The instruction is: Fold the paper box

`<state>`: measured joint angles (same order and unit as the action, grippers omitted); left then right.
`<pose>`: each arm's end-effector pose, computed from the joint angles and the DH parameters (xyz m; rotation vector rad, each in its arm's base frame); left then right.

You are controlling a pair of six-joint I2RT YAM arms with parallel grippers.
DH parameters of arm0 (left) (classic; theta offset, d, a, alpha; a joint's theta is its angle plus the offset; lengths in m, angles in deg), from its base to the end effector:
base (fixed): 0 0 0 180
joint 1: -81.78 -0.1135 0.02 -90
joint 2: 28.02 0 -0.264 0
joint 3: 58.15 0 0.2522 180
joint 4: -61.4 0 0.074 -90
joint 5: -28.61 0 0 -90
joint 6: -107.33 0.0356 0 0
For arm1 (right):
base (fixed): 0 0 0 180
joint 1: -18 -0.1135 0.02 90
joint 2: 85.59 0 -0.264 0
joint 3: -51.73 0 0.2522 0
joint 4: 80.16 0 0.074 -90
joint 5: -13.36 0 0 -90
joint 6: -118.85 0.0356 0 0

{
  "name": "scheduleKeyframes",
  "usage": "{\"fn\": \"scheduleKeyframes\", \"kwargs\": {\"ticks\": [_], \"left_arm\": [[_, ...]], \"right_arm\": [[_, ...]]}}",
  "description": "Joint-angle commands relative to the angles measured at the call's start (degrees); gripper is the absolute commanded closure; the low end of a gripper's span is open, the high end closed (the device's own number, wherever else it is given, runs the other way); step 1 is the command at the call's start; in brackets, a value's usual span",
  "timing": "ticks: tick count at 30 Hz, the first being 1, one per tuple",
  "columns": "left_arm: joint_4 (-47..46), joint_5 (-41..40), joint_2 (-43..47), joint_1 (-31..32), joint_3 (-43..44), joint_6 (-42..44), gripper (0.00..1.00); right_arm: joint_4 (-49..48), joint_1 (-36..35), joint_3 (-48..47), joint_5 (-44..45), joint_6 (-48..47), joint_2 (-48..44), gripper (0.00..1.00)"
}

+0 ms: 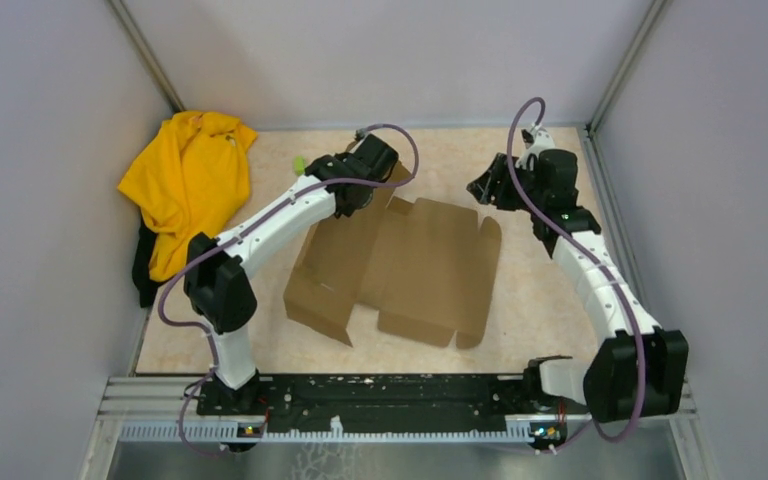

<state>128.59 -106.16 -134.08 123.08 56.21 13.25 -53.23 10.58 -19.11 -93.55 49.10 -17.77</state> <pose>0.3125 -0.2411 0.3186 0.4810 2.2492 0.6230 0.2674 0.0453 0.3275 0.0314 2.0193 0.6029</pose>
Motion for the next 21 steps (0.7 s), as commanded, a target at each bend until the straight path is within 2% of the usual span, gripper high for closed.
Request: {"fn": "scheduleKeyframes", "kwargs": {"ticks": [1, 5, 8, 11, 17, 21], "left_arm": [[0.8, -4.4, -0.8, 0.7, 2.2, 5.6, 1.00], [-1.3, -5.7, -1.4, 1.8, 2.1, 9.1, 1.00], [-3.1, -7.2, -1.8, 2.8, 1.9, 11.6, 1.00], [-5.3, -8.7, -1.8, 4.2, 1.7, 14.4, 1.00], [-9.4, -12.0, -1.7, 6.9, 0.6, 20.2, 1.00], [-11.0, -13.1, -2.2, 7.7, -0.1, 22.2, 1.00]], "right_arm": [[-11.5, 2.4, -2.3, -13.7, 6.3, 6.3, 0.46], [-19.6, 4.5, -4.4, -20.8, 11.4, 14.1, 0.59], [-23.0, 4.7, -7.8, -26.0, 13.1, 20.9, 0.63], [-30.8, 5.4, -10.2, -30.8, 20.4, 29.2, 0.69], [-43.1, 5.4, -16.3, -33.8, 30.9, 41.0, 0.71], [-46.6, 5.3, -20.0, -34.3, 33.8, 46.7, 0.71]]}}
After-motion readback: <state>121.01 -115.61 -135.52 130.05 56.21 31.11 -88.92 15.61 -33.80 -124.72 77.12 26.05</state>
